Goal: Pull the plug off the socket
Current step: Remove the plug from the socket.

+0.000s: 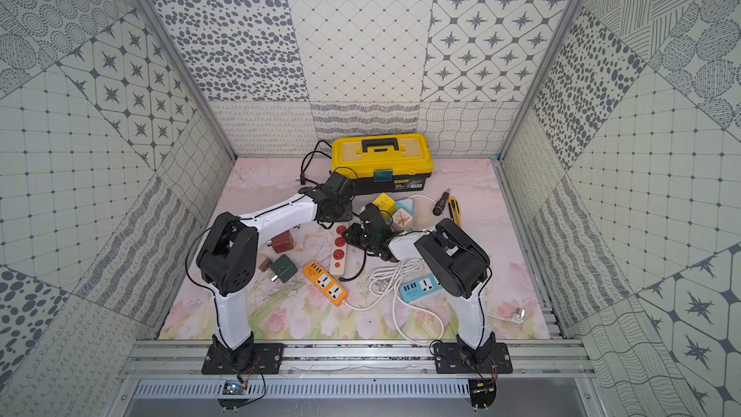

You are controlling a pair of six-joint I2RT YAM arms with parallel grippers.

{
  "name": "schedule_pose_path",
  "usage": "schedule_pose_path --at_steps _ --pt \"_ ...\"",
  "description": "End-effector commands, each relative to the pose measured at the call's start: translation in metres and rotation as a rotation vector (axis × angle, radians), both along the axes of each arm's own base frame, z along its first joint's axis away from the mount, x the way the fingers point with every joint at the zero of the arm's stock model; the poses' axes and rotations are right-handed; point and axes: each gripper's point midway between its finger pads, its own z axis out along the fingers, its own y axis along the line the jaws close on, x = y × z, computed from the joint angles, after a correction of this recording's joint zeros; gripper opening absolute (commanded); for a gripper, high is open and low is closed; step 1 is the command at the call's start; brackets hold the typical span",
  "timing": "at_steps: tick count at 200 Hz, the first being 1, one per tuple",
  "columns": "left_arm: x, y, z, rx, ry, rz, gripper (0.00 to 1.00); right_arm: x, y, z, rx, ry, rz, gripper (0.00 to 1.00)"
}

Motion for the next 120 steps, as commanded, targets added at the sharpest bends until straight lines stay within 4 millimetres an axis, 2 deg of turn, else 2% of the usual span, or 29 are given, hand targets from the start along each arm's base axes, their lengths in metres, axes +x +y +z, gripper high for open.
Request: schedule_pose_path --at_steps 1,30,54,68,89,120 --pt "-0.019 -0.034 0.008 -0.116 0.204 -0.099 0.03 -0.024 -0.053 -0.101 -0.285 0.194 -0.088 0.3" --pt "-0.018 -0.043 0.028 -0.116 0.175 -0.139 0.03 -0.024 -0.054 -0.104 -0.296 0.203 -0.09 0.3" --pt "-0.036 -0.055 0.033 -0.193 0.207 -0.156 0.03 -0.024 -0.055 -0.105 -0.299 0.211 -0.091 0.3" --pt "-0.047 -0.052 0.029 -0.195 0.218 -0.15 0.03 -0.023 -0.055 -0.105 -0.297 0.21 -0.092 0.3" --pt "-0.053 -0.036 0.035 -0.132 0.151 -0.129 0.03 -0.024 -0.053 -0.103 -0.285 0.2 -0.083 0.29" --pt "-0.052 0.005 0.072 -0.086 -0.027 -0.038 0.03 -0.017 -0.035 -0.081 -0.178 0.106 -0.008 0.32"
